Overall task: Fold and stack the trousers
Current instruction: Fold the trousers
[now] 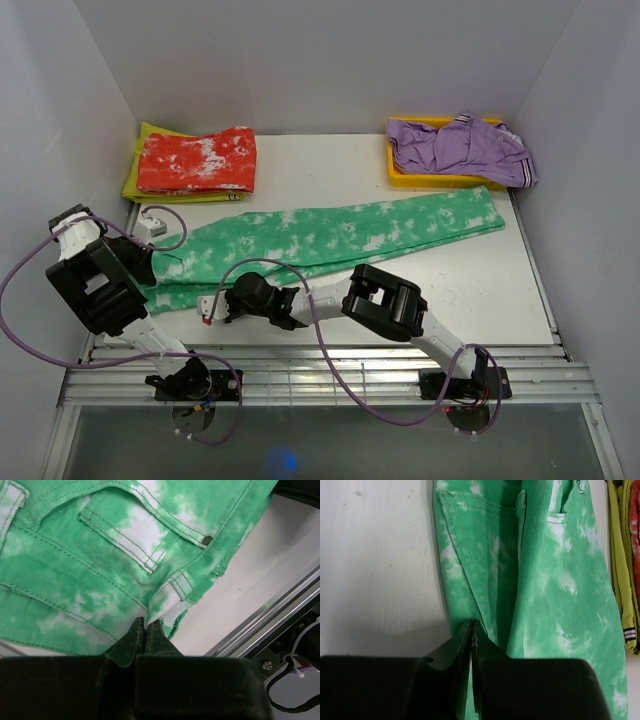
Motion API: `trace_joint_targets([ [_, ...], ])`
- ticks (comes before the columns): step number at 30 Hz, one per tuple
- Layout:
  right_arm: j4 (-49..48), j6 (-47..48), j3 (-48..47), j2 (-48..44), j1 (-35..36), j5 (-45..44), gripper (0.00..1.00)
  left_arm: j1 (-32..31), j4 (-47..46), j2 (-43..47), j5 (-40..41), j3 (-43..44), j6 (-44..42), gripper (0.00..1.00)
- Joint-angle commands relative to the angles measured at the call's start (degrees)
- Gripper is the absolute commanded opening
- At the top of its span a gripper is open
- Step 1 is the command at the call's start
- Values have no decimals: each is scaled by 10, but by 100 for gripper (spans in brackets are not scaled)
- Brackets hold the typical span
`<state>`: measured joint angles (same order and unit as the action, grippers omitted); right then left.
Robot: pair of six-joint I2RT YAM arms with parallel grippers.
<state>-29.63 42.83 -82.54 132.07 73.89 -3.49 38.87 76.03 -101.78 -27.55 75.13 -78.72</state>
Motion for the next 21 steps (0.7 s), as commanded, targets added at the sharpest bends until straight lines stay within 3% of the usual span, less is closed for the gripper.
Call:
trace_joint_targets([
  [1,27,-2,-31,24,-3,-20,8,-1,43,56,-15,16,-39,0],
  [11,56,-1,-41,34,-9,-32,8,3,46,195,-20,-46,-153,0],
  [18,76,-7,-72,50,-16,-39,8,9,47,236,42,-142,-220,0],
  [21,81,-10,-77,50,-17,-39,8,16,44,211,56,-171,-232,0],
])
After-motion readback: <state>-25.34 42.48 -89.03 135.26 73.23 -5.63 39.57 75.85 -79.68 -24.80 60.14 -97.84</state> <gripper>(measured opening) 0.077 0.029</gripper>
